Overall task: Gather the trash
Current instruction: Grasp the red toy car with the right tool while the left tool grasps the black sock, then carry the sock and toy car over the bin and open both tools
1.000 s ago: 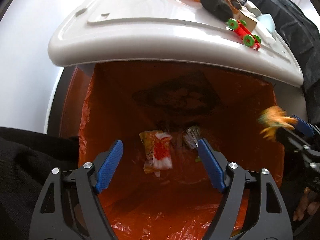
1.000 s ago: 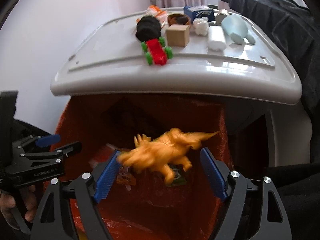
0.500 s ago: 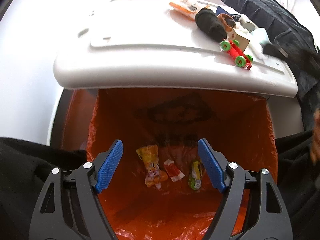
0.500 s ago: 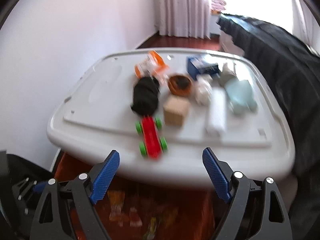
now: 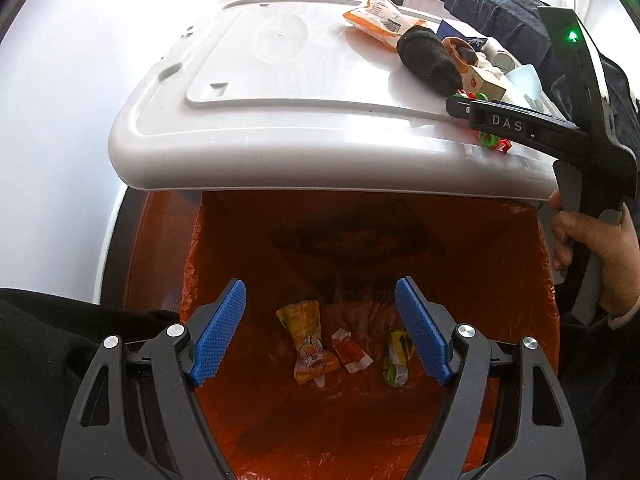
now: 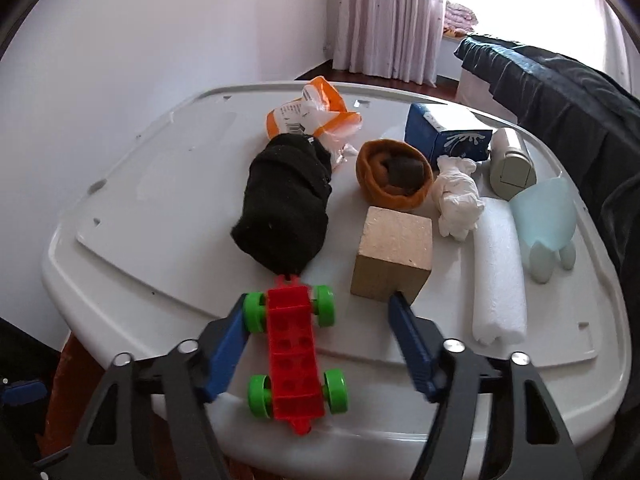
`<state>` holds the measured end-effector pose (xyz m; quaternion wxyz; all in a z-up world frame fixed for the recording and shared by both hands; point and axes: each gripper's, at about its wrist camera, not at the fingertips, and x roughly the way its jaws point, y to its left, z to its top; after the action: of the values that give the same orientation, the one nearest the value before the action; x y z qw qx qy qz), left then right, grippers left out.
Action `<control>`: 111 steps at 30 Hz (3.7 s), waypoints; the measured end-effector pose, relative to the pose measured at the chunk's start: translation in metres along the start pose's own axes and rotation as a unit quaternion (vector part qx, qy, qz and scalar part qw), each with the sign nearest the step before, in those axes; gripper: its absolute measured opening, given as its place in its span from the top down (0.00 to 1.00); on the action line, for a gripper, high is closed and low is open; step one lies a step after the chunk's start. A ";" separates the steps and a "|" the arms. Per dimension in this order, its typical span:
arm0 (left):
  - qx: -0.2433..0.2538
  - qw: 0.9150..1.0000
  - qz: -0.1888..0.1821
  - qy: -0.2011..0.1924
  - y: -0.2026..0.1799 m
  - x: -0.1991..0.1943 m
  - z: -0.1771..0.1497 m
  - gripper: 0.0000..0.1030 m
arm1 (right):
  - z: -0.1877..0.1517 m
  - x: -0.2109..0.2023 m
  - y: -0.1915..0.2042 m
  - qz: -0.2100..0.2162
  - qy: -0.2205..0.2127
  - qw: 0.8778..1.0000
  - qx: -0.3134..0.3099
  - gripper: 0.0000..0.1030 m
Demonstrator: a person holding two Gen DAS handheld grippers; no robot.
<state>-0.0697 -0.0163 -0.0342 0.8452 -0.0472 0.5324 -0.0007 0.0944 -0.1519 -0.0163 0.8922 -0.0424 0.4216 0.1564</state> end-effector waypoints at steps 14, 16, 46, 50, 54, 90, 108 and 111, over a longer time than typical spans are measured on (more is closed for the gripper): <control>0.038 0.999 -0.008 -0.020 -0.021 -0.025 0.027 0.26 | 0.014 -0.082 -0.030 0.010 -0.051 0.997 0.061 0.63; 0.043 0.998 -0.019 -0.031 -0.030 -0.032 0.048 0.26 | 0.014 -0.111 -0.052 0.004 -0.066 0.994 0.082 0.63; 0.051 0.996 -0.027 -0.064 -0.103 0.102 0.200 0.56 | 0.005 -0.121 -0.120 0.038 -0.086 0.982 0.166 0.63; 0.043 0.997 -0.038 -0.059 -0.094 0.091 0.194 0.59 | 0.005 -0.114 -0.119 0.050 -0.072 0.980 0.179 0.63; 0.043 0.996 -0.044 -0.059 -0.082 0.063 0.176 0.59 | 0.007 -0.107 -0.112 0.058 -0.061 0.980 0.183 0.63; 0.030 1.000 0.000 0.001 -0.022 -0.006 -0.012 0.59 | -0.110 -0.109 -0.003 0.030 0.032 0.993 0.111 0.63; -0.002 0.998 0.058 0.032 -0.009 0.010 -0.013 0.25 | -0.109 -0.110 -0.013 -0.006 0.032 0.991 0.127 0.09; -0.005 0.998 0.056 0.032 -0.008 0.010 -0.012 0.25 | -0.108 -0.114 -0.021 -0.004 0.025 0.989 0.147 0.09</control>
<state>-0.0759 -0.0257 -0.0472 0.8262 -0.0216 0.5609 0.0476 -0.0467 -0.2217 0.0001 0.8787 0.0834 0.4617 0.0881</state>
